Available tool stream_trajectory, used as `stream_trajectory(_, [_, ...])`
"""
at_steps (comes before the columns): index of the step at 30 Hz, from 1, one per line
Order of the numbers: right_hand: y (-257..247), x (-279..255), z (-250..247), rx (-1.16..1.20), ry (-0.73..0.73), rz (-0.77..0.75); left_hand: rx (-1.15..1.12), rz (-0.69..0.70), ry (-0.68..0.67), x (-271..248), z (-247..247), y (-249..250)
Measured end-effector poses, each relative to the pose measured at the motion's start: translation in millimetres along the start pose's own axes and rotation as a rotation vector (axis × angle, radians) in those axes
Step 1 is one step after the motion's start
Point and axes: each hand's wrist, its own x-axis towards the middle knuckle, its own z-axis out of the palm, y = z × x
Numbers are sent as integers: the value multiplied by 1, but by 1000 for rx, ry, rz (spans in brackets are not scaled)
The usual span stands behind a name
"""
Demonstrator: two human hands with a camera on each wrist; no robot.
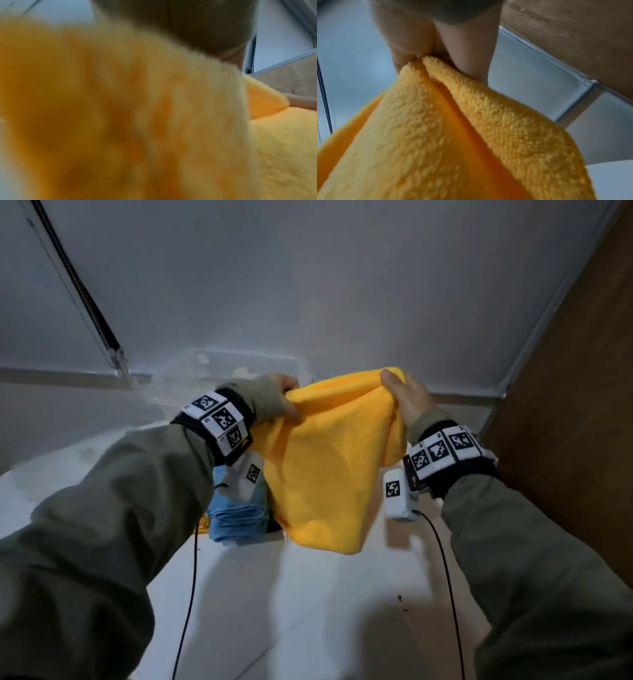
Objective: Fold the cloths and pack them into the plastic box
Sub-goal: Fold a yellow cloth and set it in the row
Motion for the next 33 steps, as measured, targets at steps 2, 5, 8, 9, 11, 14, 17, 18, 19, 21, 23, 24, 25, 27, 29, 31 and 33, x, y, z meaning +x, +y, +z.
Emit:
stream_trajectory(2, [-1,2,-4,26,-72,22,50,-7,83,-4,-15,0])
stream_trajectory(5, [-7,-4,-7,54,-121,-14,81,-12,154,-12,-30,-3])
stream_trajectory(8, [-9,-10,-14,68,-186,-41,181,-54,198,-16,-33,-8])
stream_trajectory(9, [-11,-13,-16,51,-210,-46,219,-75,227,-17,-33,-10])
stream_trajectory(11, [-10,-16,-18,-76,-193,-64,257,-124,283,-20,-35,-14])
stream_trajectory(14, [-4,-11,-24,-514,-101,-83,251,-163,365,-23,-37,-16])
stream_trajectory(17, [-1,-8,-24,-883,-113,-51,241,-127,389,-27,-37,-10])
stream_trajectory(18, [-1,-9,-23,-966,-82,-63,255,-109,365,-28,-36,-8])
stream_trajectory(19, [-2,-10,-22,-1008,-38,-63,268,-89,334,-28,-36,-6])
stream_trajectory(21, [-3,-12,-22,-1013,26,-43,285,-81,268,-28,-36,-5])
stream_trajectory(23, [-5,-14,-24,-1010,22,-37,290,-93,238,-28,-36,-6])
stream_trajectory(24, [-6,-15,-25,-999,20,-40,281,-106,253,-28,-36,-7])
stream_trajectory(25, [-8,-16,-26,-973,29,-45,264,-113,291,-30,-38,-8])
stream_trajectory(27, [-9,-18,-30,-868,84,-53,151,-133,419,-31,-39,-14])
stream_trajectory(29, [-11,-19,-32,-723,143,-81,-18,-133,547,-28,-42,-24])
stream_trajectory(31, [-12,-20,-32,-678,144,-134,-152,-140,628,-26,-46,-33])
stream_trajectory(33, [-13,-21,-32,-703,113,-145,-287,-150,698,-27,-50,-34])
